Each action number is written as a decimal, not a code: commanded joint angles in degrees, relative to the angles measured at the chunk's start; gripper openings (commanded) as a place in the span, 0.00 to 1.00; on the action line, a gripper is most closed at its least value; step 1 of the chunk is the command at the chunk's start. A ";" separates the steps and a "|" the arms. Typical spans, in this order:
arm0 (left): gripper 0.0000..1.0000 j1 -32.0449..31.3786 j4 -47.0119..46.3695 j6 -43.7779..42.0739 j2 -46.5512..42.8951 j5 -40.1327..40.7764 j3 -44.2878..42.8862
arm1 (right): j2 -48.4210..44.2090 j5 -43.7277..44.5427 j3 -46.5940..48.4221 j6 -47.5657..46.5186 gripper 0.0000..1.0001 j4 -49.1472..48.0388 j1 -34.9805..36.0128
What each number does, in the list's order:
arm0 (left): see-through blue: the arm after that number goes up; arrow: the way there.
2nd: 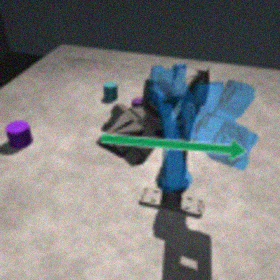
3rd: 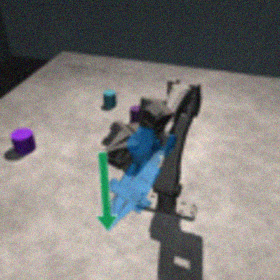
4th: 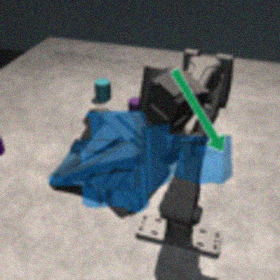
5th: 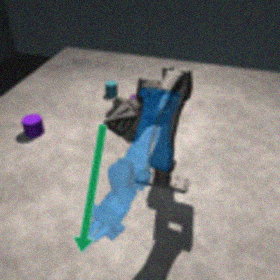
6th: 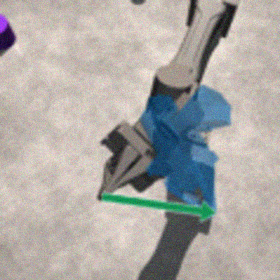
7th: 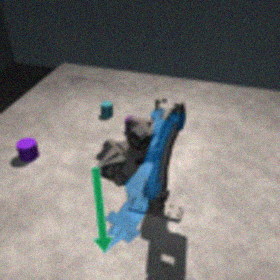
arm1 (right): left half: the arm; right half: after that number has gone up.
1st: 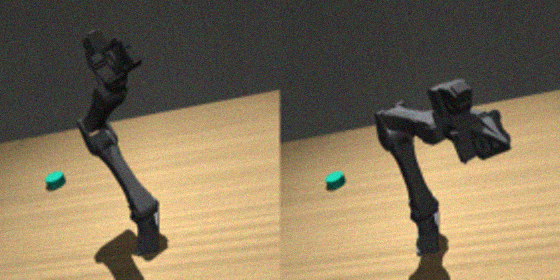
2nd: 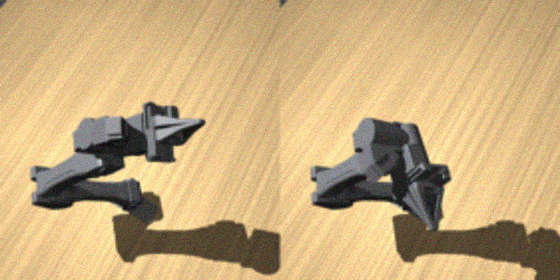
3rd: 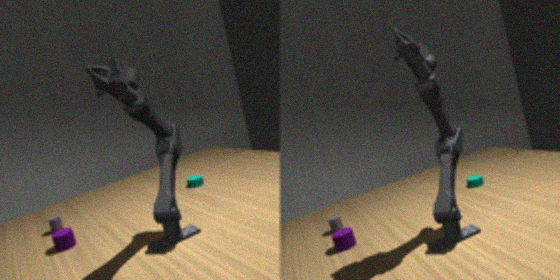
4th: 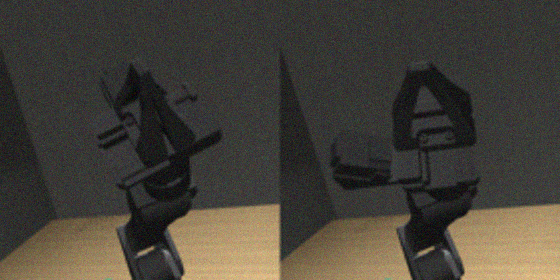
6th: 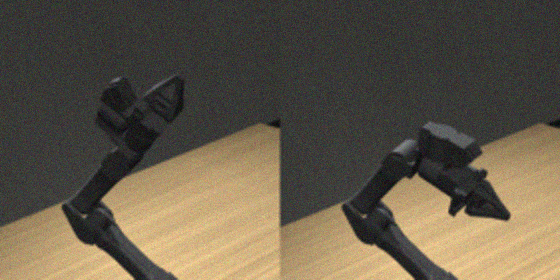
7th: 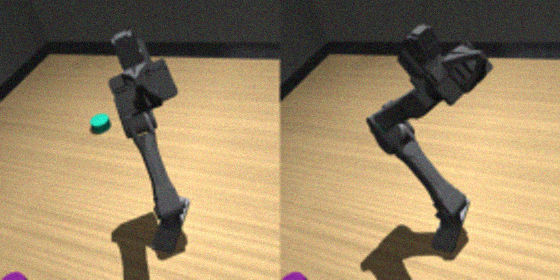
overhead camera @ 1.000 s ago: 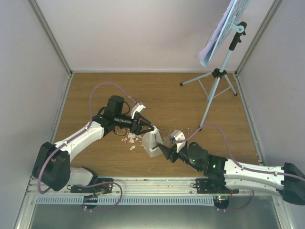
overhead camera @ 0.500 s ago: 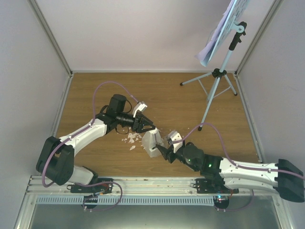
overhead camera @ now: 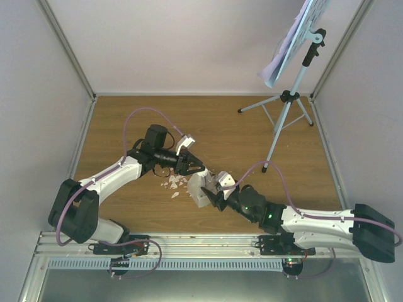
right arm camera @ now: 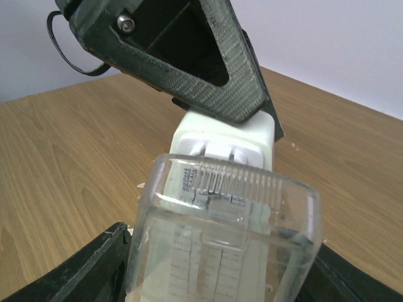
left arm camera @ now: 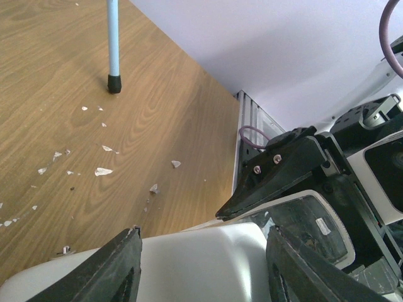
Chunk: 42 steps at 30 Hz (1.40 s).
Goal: Pack up the instrument practice props
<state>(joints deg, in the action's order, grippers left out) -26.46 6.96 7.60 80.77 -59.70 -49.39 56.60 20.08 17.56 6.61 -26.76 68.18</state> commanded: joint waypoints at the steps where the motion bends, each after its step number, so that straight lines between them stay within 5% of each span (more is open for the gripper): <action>1: 0.54 0.09 -0.17 -1.84 0.83 -0.66 -1.54 | 0.86 -1.63 -0.29 -3.90 0.54 -7.68 -1.16; 25: 0.47 0.09 0.82 -2.82 1.84 -1.18 -2.21 | 6.58 -6.37 -1.65 -5.39 0.54 -13.91 -3.77; 42: 0.46 0.09 1.30 -3.16 1.86 -1.01 -2.47 | 8.25 -1.34 -3.64 -0.41 0.53 -14.66 -1.11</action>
<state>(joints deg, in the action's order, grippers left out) -26.46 8.14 5.50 81.82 -61.52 -50.68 63.72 16.10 14.15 4.16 -40.60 65.36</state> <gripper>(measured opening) 0.462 0.594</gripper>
